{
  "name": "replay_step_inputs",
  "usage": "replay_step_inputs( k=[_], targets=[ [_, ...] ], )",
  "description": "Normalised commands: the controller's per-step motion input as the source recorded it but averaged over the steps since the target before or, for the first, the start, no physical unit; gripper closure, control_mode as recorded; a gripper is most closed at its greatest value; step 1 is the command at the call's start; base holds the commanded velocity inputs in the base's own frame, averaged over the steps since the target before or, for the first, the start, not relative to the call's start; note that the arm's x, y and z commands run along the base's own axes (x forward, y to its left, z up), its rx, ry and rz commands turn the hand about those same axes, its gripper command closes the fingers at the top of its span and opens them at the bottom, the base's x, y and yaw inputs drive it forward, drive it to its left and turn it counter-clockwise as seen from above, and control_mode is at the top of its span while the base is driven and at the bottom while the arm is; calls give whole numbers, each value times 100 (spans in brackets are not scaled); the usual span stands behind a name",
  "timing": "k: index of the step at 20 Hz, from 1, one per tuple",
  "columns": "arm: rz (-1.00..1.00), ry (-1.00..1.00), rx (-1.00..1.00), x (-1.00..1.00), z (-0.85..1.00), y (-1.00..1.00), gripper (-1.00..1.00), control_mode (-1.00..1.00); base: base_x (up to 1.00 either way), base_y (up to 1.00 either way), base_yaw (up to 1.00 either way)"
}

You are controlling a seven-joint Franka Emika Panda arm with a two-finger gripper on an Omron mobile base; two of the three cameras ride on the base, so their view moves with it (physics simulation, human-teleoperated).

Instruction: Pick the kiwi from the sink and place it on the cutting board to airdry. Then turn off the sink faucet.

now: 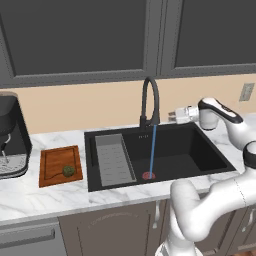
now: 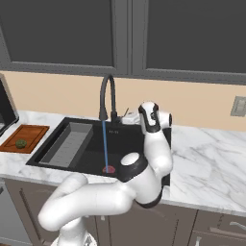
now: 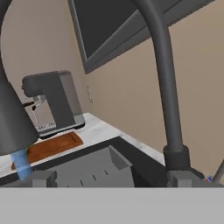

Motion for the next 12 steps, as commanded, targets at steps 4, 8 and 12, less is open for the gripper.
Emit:
replay_step_inputs(
  k=[4, 8, 12],
  targets=[
    [0, 0, 0, 33, 0, 1, -100, -100, 0, 0, 0],
    [0, 0, 0, 32, 0, 4, -100, -100, 0, 0, 0],
    [0, 0, 0, 32, -1, 7, -100, -100, 0, 0, 0]
  ],
)
